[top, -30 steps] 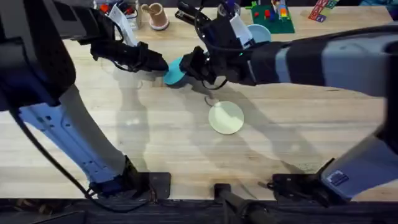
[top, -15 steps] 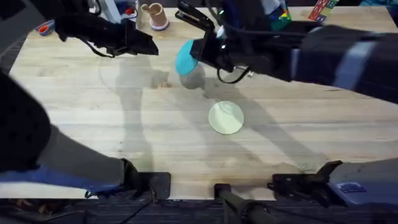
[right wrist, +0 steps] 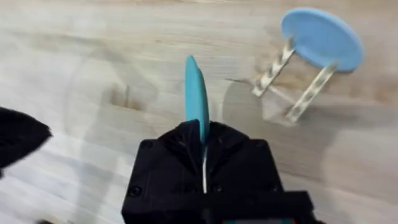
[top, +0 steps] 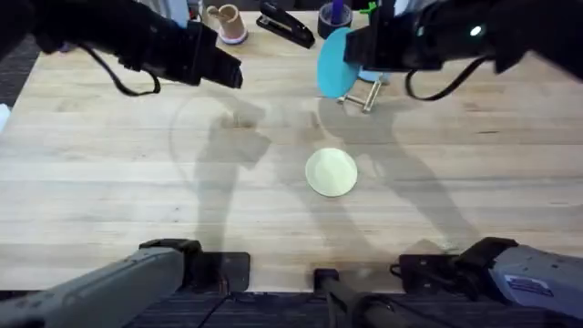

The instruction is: Pick up the plates from the table one by one and place each into a slot on the dish rack.

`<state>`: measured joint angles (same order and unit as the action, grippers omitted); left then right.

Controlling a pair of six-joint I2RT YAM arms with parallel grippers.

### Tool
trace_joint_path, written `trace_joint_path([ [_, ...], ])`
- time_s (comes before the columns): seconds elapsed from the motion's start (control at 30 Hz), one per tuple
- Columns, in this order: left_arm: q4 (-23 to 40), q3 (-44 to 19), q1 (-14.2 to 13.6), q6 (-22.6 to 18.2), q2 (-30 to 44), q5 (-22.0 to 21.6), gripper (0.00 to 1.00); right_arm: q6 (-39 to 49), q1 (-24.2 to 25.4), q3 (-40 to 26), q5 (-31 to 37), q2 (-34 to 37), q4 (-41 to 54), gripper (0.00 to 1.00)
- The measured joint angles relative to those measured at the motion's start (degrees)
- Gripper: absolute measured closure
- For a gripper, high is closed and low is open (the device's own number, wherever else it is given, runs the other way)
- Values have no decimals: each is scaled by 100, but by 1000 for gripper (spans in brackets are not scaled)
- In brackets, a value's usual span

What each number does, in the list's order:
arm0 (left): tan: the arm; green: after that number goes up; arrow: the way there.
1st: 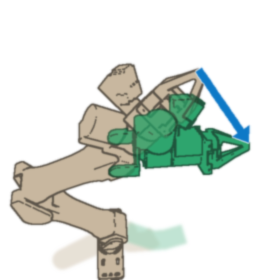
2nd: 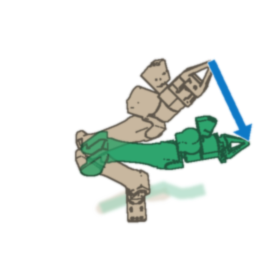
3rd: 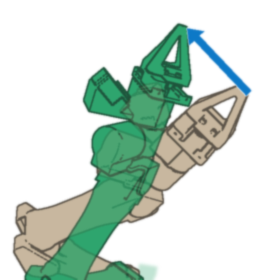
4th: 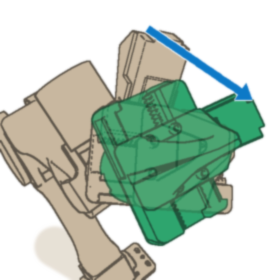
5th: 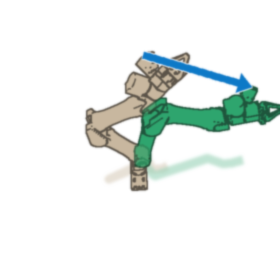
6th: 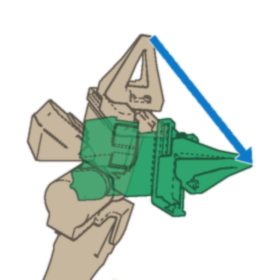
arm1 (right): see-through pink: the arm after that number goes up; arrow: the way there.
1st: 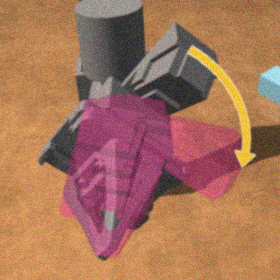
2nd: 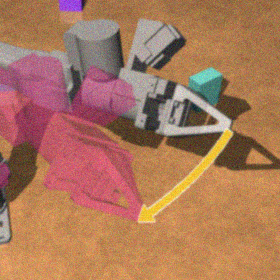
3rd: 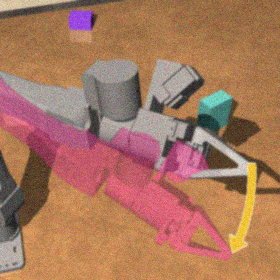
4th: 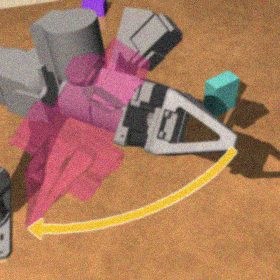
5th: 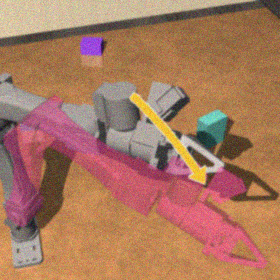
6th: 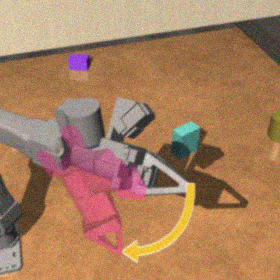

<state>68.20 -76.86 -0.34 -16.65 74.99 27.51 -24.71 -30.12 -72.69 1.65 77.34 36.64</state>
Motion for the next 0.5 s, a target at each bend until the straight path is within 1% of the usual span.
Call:
trace_joint_path([
  [0.17,90,0,-330,267,-547,-481,960,1124,17,-601,7,2,778,971],
  [0.3,128,0,-562,469,-970,-711,960,1803,103,-1053,9,2,1451,971],
  [0.33,147,0,-699,597,-1413,-819,845,2446,280,-1562,61,0,2203,971],
  [0.37,147,0,-704,630,-1477,-834,676,2565,322,-1650,72,2,2299,971],
  [0.4,149,0,-704,642,-1518,-866,520,2673,355,-1723,74,2,2364,971],
  [0.43,147,0,-704,651,-1543,-893,385,2788,388,-1798,80,2,2429,971],
  [0.5,148,0,-704,684,-1545,-932,61,3018,447,-1927,100,1,2521,971],
])
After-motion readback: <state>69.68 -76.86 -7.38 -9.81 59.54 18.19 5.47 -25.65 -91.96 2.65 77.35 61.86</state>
